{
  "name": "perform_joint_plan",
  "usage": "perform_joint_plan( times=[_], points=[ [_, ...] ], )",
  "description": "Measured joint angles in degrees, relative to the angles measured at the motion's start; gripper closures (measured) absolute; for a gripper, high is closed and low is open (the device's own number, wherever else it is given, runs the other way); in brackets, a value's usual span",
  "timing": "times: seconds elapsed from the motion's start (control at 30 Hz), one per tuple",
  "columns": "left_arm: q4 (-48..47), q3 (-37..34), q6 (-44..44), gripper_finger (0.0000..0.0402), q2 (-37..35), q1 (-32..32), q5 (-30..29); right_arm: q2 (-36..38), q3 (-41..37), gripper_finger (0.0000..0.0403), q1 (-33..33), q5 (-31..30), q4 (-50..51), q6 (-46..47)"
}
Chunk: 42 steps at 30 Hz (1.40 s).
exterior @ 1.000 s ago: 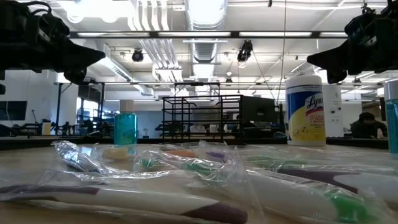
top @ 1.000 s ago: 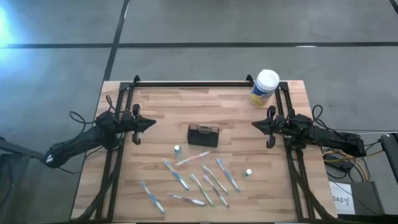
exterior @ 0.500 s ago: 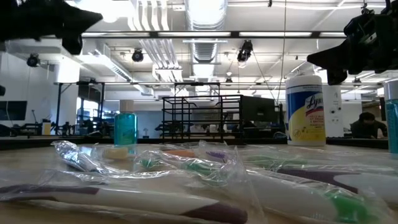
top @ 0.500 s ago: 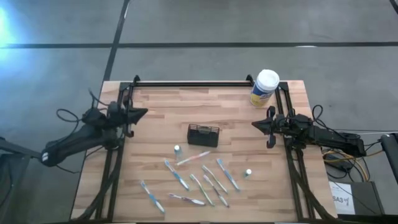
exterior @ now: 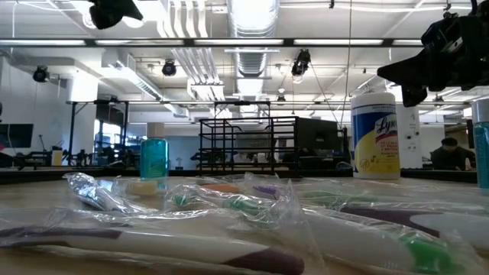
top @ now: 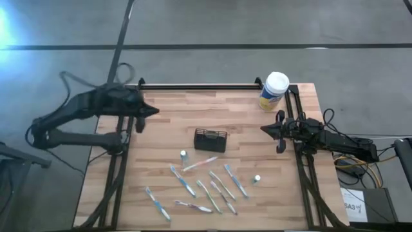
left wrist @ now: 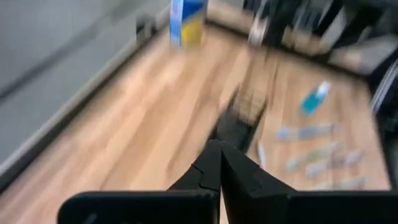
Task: Pick & Place toothbrushing station
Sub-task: Put the left blue mouthwash into the black mesh organizer
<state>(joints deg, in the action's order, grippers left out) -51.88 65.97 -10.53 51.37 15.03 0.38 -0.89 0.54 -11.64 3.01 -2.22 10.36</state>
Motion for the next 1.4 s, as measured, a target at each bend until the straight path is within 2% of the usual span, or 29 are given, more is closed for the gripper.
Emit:
perform_joint_plan(
  times=[0.13, 0.37, 0.6, 0.87, 1.0, 1.13, 1.4],
  points=[
    [-3.51, 4.44, -3.19, 0.0399, 6.38, -3.84, -6.95, -0.02, 0.00, 0.0394, 0.01, -0.02, 0.37, 0.62],
    [-6.10, 6.82, -9.40, 0.0380, 14.39, -9.89, -9.48, -0.02, 0.00, 0.0394, 0.00, 0.00, 0.37, 0.64],
    [-6.36, 6.78, -14.59, 0.0328, 22.03, -15.10, -8.89, -0.02, 0.00, 0.0394, 0.02, 0.00, 0.49, 0.64],
    [-7.16, 8.46, -15.43, 0.0227, 31.91, -18.38, -5.32, -0.02, 0.00, 0.0394, 0.02, -0.02, 0.49, 0.63],
    [-9.21, 10.47, -20.29, 0.0185, 36.69, -18.41, -4.78, 0.00, 0.00, 0.0394, 0.00, -0.04, 0.35, 0.34],
    [-10.92, 13.21, -20.99, 0.0166, 40.04, -18.41, -4.78, -0.02, 0.00, 0.0394, 0.00, -0.07, 0.35, 0.23],
    [-12.19, 14.37, -19.29, 0.0163, 42.39, -18.47, -2.65, 0.00, 0.00, 0.0394, 0.00, -0.07, 0.35, 0.21]
  ],
)
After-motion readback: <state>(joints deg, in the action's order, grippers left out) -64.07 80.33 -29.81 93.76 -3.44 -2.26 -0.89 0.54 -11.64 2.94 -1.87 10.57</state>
